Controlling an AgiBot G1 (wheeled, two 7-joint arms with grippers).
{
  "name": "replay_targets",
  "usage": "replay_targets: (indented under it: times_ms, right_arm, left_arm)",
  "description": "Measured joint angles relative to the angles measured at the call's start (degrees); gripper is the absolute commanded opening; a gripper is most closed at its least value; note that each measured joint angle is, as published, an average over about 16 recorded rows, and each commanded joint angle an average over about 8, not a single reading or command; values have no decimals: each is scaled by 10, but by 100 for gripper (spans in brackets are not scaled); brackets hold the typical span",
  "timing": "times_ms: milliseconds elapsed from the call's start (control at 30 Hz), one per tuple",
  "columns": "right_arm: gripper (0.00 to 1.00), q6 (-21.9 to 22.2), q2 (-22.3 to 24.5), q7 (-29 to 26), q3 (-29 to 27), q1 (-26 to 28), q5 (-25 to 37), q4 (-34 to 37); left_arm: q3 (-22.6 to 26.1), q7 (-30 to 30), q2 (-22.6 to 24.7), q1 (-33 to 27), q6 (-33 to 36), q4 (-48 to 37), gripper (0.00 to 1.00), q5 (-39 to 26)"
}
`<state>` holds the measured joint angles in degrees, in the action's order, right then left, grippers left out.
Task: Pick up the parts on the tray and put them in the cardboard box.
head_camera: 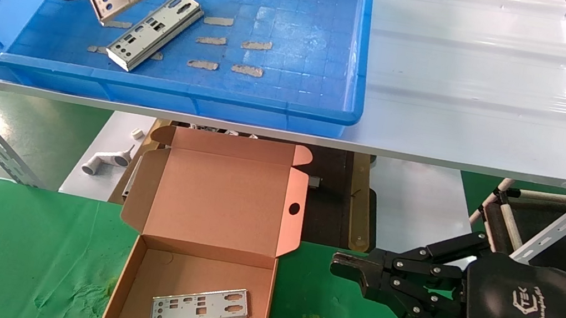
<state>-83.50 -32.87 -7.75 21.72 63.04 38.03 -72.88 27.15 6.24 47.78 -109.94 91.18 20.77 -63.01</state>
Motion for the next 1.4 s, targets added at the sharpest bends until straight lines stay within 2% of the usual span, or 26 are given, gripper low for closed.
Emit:
replay_targets:
  times_ms: [167, 367, 600, 767, 967, 1400]
  right_arm:
    - [0, 0, 0, 0, 0, 0, 0, 0]
    - [0, 0, 0, 0, 0, 0, 0, 0]
    - [0, 0, 0, 0, 0, 0, 0, 0]
    - [0, 0, 0, 0, 0, 0, 0, 0]
    - [0, 0, 0, 0, 0, 0, 0, 0]
    - [0, 0, 0, 0, 0, 0, 0, 0]
  left_arm:
    - [37, -32, -47, 44, 10, 133, 0, 73]
    - [105, -56, -111, 95, 7, 288, 0, 152]
    - [200, -39, -150, 131, 2, 381, 0, 163]
    - [263, -11, -143, 152, -8, 389, 0, 129]
    - [314, 25, -103, 177, -19, 352, 0, 88]
    - [358, 87, -1, 213, -32, 204, 0, 47]
